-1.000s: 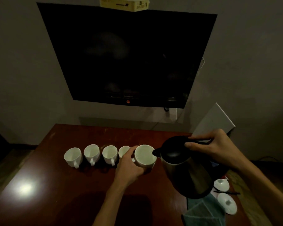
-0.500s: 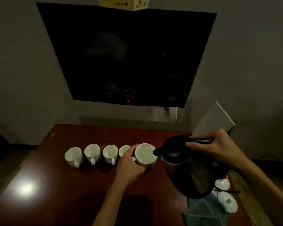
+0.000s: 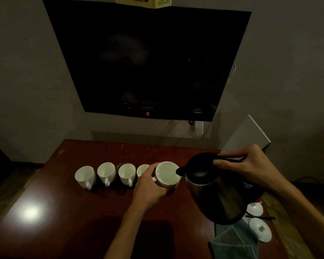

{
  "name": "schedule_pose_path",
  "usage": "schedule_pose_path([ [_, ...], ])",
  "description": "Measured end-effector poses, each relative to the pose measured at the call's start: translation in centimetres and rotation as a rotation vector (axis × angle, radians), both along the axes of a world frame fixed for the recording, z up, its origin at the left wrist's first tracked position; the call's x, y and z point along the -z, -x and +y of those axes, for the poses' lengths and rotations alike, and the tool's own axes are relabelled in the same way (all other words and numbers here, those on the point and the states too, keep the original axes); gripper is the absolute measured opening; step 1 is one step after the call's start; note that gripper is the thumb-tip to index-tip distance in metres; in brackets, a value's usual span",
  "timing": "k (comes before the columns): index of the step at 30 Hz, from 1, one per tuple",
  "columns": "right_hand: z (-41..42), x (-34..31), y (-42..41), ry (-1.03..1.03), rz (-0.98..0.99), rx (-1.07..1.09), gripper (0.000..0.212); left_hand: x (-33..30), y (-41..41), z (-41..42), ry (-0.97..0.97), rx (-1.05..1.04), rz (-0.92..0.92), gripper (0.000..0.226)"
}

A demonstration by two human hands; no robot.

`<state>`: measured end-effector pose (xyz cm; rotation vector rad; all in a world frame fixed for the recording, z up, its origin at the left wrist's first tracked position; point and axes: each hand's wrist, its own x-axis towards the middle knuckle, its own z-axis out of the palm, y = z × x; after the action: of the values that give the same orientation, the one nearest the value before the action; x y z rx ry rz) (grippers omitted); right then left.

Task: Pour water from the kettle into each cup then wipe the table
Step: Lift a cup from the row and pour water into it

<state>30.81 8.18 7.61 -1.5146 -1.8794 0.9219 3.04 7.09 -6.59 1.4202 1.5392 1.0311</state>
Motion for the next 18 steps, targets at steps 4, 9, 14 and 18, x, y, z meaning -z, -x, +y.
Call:
schedule_pose_path([
  [4,0.03,0.05,0.1,-0.014,-0.002,0.002,0.054,-0.16,0.08,0.19,0.007,0.011,0.011,0.083],
  [9,0.14,0.17,0.13,0.0,-0.028,0.01,0.054,-0.37,0.1,-0.01,0.018,0.01,0.004,0.075],
  [14,-0.02,0.05,0.31,-0.009,-0.021,0.013,0.065,-0.2,0.24,-0.11,0.007,-0.003,0.014,0.075],
  [18,-0.17,-0.15,0.4,0.0,-0.008,0.009,0.062,-0.12,0.25,-0.08,-0.004,-0.017,0.011,0.075],
])
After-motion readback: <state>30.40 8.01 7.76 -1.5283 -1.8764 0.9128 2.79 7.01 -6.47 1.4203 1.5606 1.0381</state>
